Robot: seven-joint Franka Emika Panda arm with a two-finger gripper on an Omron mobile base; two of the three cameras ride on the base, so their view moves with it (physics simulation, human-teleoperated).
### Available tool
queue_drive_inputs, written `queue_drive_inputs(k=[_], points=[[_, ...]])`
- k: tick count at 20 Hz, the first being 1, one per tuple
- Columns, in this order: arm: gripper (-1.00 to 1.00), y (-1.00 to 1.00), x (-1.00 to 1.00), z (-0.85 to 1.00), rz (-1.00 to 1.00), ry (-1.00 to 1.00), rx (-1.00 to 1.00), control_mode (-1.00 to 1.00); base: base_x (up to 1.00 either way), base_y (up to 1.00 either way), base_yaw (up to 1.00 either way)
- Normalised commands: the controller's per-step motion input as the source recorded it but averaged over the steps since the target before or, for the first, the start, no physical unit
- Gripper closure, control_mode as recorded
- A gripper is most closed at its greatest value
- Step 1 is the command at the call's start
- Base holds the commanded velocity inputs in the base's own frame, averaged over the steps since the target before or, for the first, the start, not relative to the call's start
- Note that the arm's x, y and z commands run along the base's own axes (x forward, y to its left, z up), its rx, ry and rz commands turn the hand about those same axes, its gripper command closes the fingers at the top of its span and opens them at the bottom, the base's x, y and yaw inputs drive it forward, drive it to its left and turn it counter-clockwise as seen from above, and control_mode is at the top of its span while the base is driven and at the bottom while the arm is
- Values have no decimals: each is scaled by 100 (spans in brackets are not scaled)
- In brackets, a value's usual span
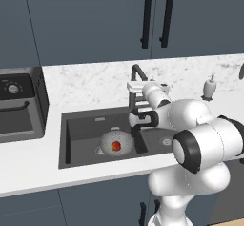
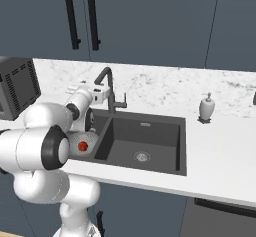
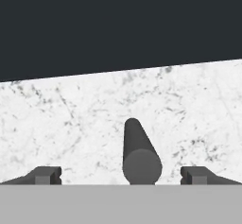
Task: Put the colander in the sink, put the apple in the colander, and turn on the sink faucet and pour water over the colander.
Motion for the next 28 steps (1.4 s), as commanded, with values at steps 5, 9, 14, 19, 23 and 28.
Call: queue_drive_inputs(k=[5,9,14,19,23,28], points=[[-100,0,15,0,0,0,0,-100,0,0,0],[-100,0,11,0,0,0,0,-100,0,0,0],[-100,0,9,0,0,0,0,-100,0,0,0],[-100,0,15,0,0,0,0,-100,0,0,0],[-100,0,14,0,0,0,0,-100,0,0,0],[-100,9,6,0,0,0,0,-100,0,0,0]])
